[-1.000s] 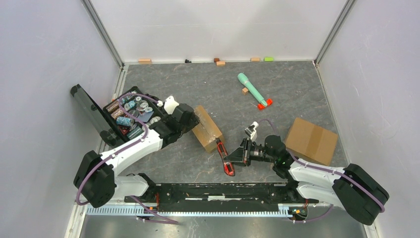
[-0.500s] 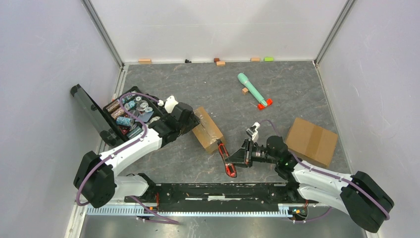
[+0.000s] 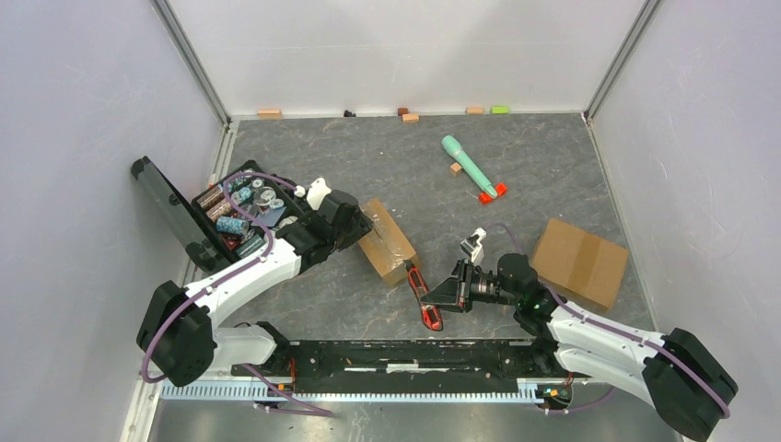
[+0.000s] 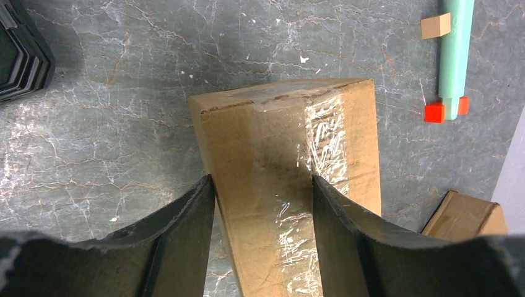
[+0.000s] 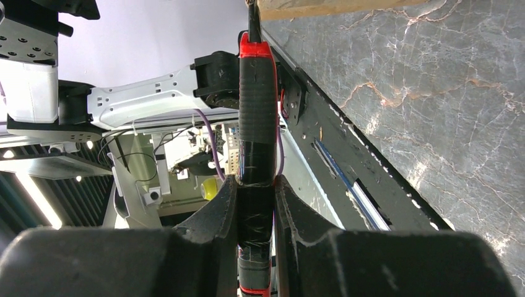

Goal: Unpack the express box
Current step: Cut the express box at the center of the board.

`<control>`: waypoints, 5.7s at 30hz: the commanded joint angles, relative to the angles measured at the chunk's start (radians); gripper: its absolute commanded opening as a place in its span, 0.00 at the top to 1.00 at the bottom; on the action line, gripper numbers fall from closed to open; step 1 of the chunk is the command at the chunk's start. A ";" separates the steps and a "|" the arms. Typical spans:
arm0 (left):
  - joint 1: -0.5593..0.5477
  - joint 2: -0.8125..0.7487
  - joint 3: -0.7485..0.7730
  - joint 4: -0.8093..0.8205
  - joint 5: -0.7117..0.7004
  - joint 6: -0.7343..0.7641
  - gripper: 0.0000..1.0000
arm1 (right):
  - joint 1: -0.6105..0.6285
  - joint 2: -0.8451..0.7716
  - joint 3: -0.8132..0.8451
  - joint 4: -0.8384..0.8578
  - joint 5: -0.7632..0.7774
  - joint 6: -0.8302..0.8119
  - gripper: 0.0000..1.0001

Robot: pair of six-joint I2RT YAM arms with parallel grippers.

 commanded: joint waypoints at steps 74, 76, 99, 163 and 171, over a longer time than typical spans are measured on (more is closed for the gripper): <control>0.005 0.022 -0.038 -0.097 0.125 0.032 0.63 | 0.012 -0.086 0.060 -0.090 0.080 -0.054 1.00; 0.005 0.023 -0.035 -0.097 0.127 0.032 0.63 | 0.025 -0.061 0.083 -0.079 0.067 -0.067 1.00; 0.025 0.048 0.008 -0.106 0.114 0.078 0.63 | 0.053 -0.019 0.096 -0.045 0.043 -0.051 1.00; 0.025 0.043 -0.004 -0.097 0.137 0.053 0.63 | 0.103 -0.143 0.008 -0.124 0.149 -0.029 1.00; 0.025 0.036 -0.012 -0.097 0.138 0.052 0.63 | 0.103 -0.133 0.019 -0.109 0.153 -0.028 1.00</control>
